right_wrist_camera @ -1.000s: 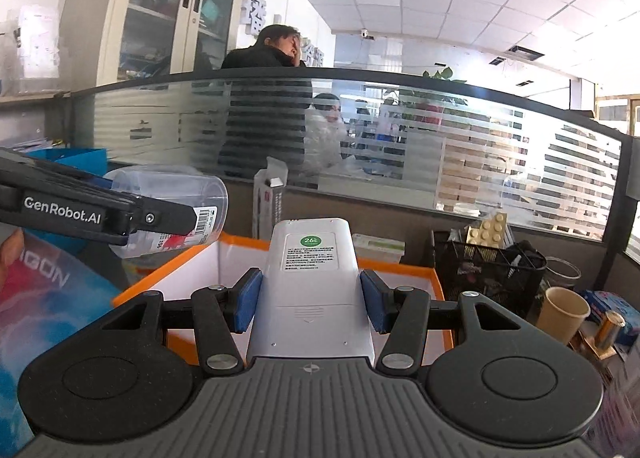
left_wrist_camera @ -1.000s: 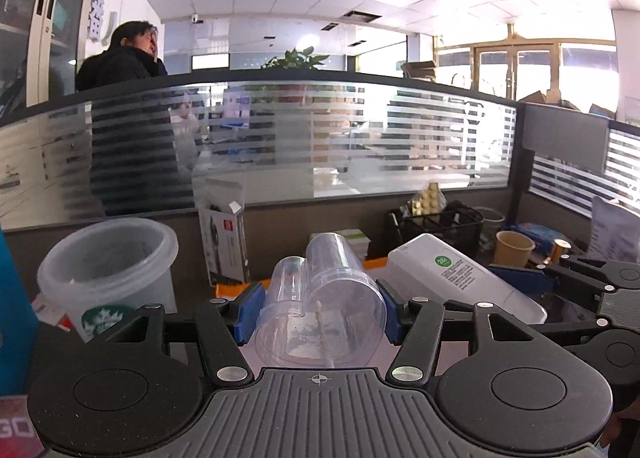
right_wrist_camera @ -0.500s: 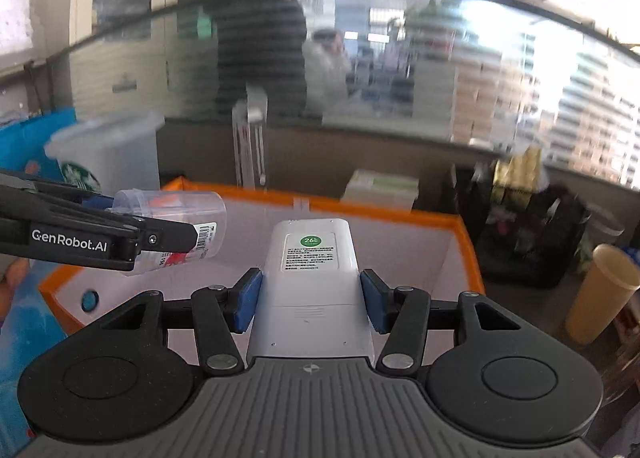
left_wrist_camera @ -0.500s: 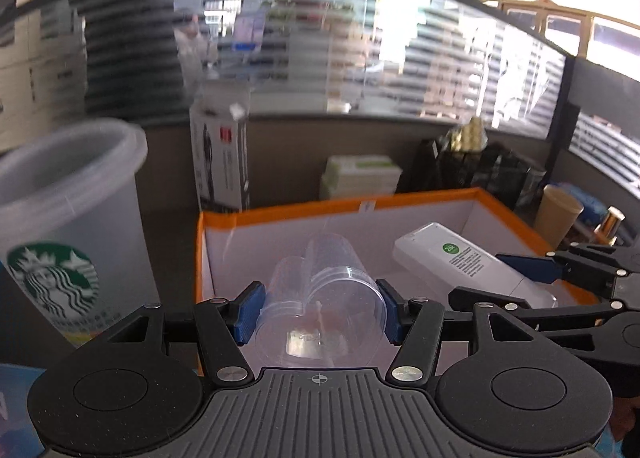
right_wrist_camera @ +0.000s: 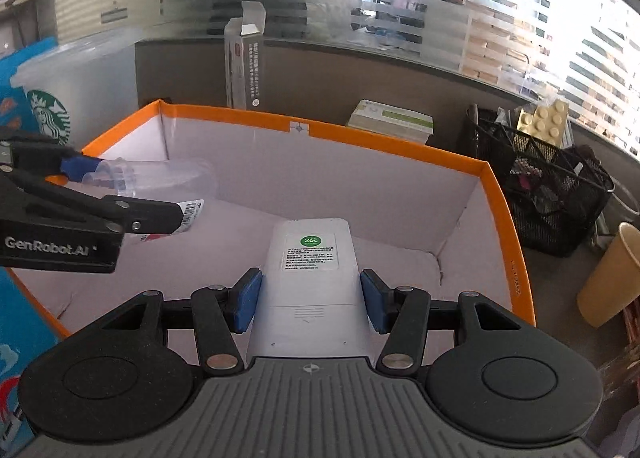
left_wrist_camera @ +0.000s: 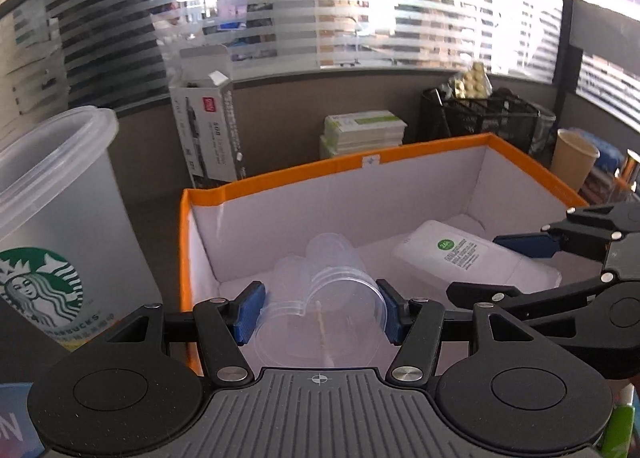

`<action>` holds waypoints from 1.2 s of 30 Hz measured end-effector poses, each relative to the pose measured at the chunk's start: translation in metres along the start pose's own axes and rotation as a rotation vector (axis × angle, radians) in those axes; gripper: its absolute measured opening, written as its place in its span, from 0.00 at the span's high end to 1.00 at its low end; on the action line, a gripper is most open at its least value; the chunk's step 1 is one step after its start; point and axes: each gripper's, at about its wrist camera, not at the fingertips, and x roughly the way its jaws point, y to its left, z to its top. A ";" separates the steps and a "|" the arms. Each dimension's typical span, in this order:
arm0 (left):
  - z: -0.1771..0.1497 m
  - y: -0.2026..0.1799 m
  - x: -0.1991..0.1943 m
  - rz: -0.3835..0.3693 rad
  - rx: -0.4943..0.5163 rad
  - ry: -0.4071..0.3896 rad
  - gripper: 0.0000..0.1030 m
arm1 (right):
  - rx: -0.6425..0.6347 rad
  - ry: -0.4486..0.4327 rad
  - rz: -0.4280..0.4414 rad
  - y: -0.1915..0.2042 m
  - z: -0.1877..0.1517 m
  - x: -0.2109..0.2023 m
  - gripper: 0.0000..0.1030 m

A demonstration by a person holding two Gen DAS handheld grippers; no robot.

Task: Organize rigid objects
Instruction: 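Carry cups and power bank into the orange box and open both tools, then grasp the white plug charger with the right tool while the left tool grasps the blue marker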

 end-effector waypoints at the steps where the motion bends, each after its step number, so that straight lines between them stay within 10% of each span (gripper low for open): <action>1: 0.001 -0.002 0.002 0.002 0.007 0.008 0.44 | 0.001 0.010 0.002 -0.001 0.001 0.001 0.51; 10: 0.007 -0.015 0.015 0.054 0.103 0.100 0.41 | 0.015 0.138 0.064 -0.002 0.010 0.009 0.51; 18: 0.011 -0.013 0.014 0.084 0.086 0.115 0.17 | -0.012 0.109 0.020 -0.003 0.007 0.001 0.39; 24: 0.017 -0.008 -0.032 0.111 0.031 -0.025 0.00 | -0.020 -0.054 -0.010 -0.004 0.007 -0.045 0.24; 30: 0.004 -0.016 -0.085 0.149 0.067 -0.161 0.00 | 0.009 -0.263 0.004 -0.011 -0.007 -0.113 0.02; 36: -0.036 -0.020 -0.115 0.110 0.039 -0.190 0.00 | -0.014 -0.375 -0.114 -0.018 -0.059 -0.164 0.01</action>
